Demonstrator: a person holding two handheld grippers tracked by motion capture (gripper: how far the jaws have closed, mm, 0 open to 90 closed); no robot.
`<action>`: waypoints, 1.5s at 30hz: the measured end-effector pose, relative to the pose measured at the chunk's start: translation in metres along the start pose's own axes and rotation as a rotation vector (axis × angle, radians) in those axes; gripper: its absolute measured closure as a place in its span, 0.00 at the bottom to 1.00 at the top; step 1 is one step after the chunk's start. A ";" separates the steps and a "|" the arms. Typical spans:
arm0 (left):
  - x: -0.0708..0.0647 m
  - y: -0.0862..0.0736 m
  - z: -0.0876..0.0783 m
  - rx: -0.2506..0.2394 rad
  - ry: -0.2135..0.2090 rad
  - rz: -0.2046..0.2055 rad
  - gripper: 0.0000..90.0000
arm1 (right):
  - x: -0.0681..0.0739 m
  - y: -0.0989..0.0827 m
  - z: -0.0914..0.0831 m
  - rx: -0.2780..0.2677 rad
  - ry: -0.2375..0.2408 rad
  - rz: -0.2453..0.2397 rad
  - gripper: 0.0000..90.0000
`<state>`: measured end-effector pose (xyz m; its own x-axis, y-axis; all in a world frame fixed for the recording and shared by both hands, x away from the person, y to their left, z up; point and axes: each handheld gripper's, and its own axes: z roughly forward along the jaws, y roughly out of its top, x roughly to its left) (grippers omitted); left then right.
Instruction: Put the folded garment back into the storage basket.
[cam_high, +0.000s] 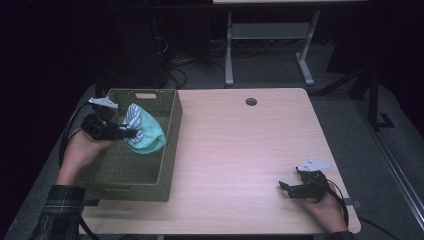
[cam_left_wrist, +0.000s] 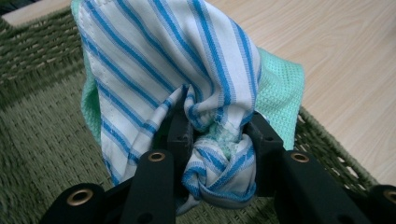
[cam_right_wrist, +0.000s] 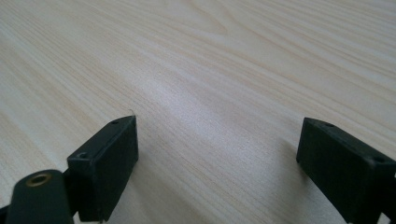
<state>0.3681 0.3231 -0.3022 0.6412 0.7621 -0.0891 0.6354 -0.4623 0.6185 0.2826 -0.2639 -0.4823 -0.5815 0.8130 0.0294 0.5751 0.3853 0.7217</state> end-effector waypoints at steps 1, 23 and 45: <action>0.001 -0.002 0.001 0.004 0.004 -0.008 0.74 | 0.000 0.000 0.000 0.000 0.000 0.000 0.14; 0.033 -0.040 0.058 0.135 0.002 -0.090 0.74 | 0.000 0.000 0.000 0.000 0.000 0.000 0.14; 0.051 -0.054 0.094 0.248 0.080 -0.032 0.67 | 0.000 0.000 0.000 0.000 0.000 0.000 0.14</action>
<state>0.4071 0.3439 -0.4134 0.5894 0.8070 -0.0368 0.7470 -0.5271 0.4051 0.2827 -0.2639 -0.4823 -0.5813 0.8131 0.0294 0.5753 0.3852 0.7216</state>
